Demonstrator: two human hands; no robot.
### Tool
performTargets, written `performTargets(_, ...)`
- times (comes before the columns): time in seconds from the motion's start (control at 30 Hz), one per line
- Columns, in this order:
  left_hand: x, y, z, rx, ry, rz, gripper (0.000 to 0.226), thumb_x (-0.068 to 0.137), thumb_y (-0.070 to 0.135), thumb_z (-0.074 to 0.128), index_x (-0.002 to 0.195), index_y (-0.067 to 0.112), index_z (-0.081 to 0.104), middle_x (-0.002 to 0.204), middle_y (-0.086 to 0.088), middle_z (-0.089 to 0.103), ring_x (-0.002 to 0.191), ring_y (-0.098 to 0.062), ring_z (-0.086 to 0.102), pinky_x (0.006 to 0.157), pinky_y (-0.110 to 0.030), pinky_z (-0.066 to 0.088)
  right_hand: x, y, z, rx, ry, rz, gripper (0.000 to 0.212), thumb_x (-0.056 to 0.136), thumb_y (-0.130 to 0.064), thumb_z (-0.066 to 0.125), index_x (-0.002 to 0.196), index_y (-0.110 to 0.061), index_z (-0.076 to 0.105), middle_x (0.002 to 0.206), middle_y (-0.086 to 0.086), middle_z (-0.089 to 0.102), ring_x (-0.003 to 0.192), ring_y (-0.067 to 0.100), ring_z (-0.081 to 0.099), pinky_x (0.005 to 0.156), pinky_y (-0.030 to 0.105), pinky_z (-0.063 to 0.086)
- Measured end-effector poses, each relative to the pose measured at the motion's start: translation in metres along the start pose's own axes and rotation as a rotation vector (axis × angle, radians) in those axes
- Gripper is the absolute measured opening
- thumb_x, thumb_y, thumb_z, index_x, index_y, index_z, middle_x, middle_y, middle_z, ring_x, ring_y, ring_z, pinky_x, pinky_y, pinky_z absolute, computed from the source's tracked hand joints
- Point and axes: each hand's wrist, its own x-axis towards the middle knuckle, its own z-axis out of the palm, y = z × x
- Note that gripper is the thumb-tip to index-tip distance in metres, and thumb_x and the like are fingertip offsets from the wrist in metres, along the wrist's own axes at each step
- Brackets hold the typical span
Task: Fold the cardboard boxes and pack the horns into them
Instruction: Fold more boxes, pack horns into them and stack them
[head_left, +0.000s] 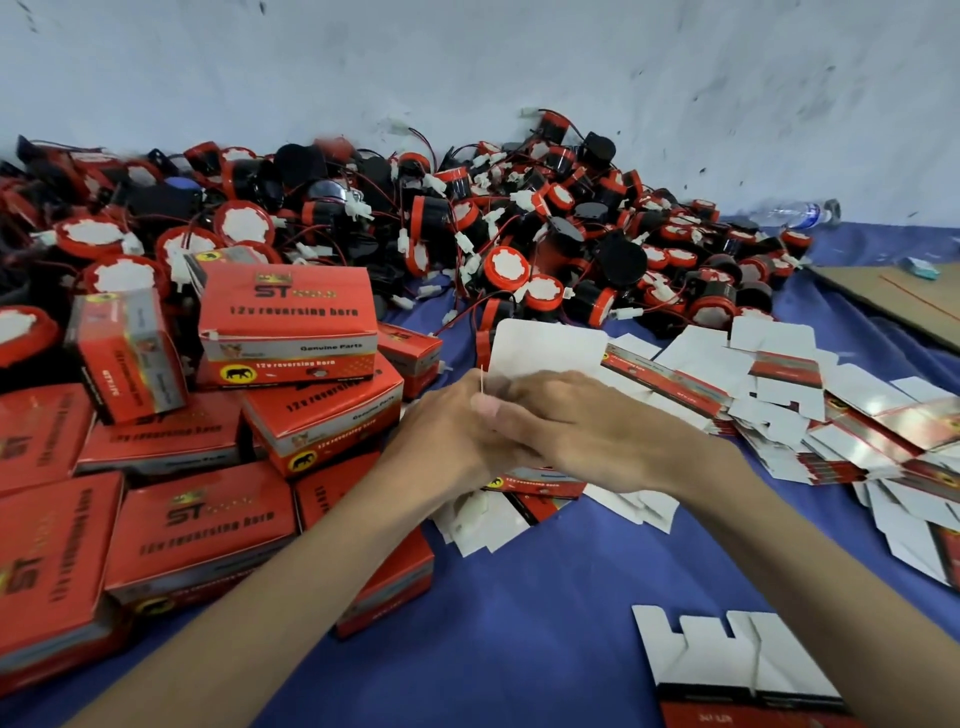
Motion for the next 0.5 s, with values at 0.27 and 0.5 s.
performTargets(0.27, -0.005, -0.002, -0.003, 0.006, -0.017, -0.044, 0.053, 0.063, 0.059, 0.064, 0.109, 0.033, 0.056, 0.102, 0.007, 0.066, 0.098, -0.020, 0.061, 0.086, -0.039, 0.052, -0.001, 0.001, 0.003, 0.041, 0.135, -0.121, 0.040, 0.100, -0.036, 0.043, 0.072, -0.017, 0.063, 0.068, -0.025, 0.056, 0.070, 0.001, 0.052, 0.064, 0.019, 0.039)
performTargets(0.5, -0.009, 0.002, -0.005, -0.247, -0.110, -0.046, 0.058, 0.059, 0.039, 0.075, 0.112, 0.028, 0.056, 0.106, 0.006, 0.067, 0.103, -0.015, 0.062, 0.090, -0.041, 0.052, 0.003, 0.008, 0.011, -0.029, 0.192, -0.201, 0.025, 0.098, -0.017, 0.051, 0.095, -0.014, 0.076, 0.100, 0.001, 0.067, 0.089, 0.002, 0.052, 0.085, 0.034, 0.048)
